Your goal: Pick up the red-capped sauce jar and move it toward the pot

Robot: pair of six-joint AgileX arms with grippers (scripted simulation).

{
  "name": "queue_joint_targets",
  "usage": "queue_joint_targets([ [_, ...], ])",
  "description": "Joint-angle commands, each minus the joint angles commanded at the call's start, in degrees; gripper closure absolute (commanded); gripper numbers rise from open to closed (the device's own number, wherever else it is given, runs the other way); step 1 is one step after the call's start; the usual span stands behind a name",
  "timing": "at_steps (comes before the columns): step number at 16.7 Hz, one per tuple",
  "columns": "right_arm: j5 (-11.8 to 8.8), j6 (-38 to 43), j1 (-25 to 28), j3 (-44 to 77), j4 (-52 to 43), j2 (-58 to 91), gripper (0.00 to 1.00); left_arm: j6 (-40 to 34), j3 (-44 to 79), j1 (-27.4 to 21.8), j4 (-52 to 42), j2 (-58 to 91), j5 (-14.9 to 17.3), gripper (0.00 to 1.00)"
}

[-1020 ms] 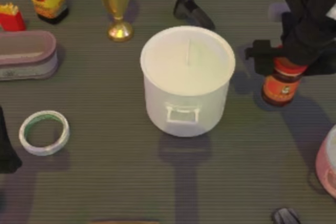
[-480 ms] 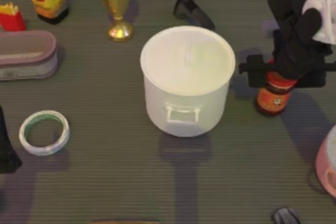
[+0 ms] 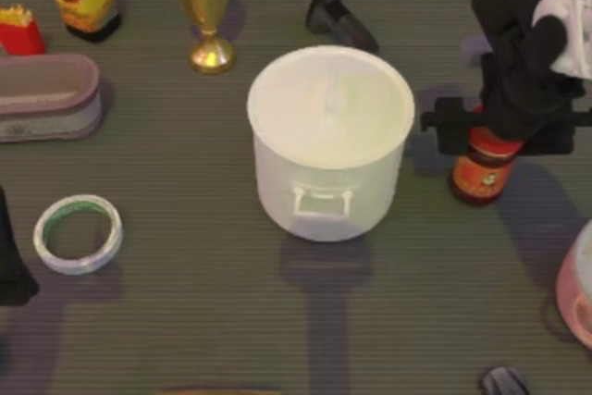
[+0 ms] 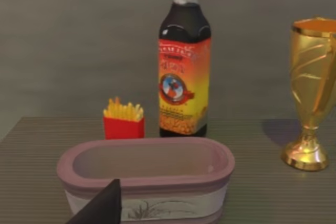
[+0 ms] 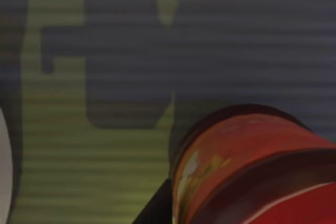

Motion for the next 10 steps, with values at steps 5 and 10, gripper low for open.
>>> queue_joint_targets([
  [5, 0.0, 0.0, 0.0, 0.0, 0.0, 0.0, 0.25, 0.0, 0.0, 0.0, 0.0, 0.0, 0.0, 0.00],
  [10, 0.0, 0.0, 0.0, 0.0, 0.0, 0.0, 0.00, 0.0, 0.0, 0.0, 0.0, 0.0, 0.0, 0.00],
])
